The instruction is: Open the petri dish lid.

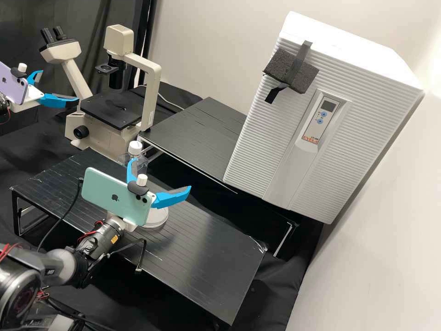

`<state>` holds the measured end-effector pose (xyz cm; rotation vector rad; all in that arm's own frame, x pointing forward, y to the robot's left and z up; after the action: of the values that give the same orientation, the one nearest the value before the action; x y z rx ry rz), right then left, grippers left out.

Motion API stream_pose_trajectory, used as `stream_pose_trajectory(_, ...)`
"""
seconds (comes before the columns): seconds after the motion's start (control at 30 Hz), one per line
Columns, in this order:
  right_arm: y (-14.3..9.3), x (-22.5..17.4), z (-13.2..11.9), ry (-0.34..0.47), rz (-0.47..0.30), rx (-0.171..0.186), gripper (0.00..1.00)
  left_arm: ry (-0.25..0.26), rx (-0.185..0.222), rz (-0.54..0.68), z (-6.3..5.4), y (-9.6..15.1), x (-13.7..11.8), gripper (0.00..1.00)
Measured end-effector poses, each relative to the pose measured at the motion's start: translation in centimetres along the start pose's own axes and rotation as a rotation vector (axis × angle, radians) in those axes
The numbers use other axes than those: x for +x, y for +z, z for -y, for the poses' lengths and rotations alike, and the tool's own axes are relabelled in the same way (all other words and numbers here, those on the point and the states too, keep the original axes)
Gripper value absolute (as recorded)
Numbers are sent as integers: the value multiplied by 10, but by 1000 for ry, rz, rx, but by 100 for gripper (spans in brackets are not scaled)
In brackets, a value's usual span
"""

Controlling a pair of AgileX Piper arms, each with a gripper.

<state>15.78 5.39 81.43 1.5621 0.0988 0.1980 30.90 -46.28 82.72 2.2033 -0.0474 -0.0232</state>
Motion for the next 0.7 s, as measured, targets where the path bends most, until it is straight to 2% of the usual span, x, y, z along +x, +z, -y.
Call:
stream_pose_trajectory(0.27, 7, -17, -5, -99, 144, -20, 100, 0, 0, 0, 0, 0, 0, 100)
stream_pose_trajectory(0.5, 1, -32, -9, -132, 146, -23, 100, 0, 0, 0, 0, 0, 0, 100)
stream_pose_trajectory(0.7, -6, -38, -8, -162, 104, -21, 100, 0, 0, 0, 0, 0, 0, 100)
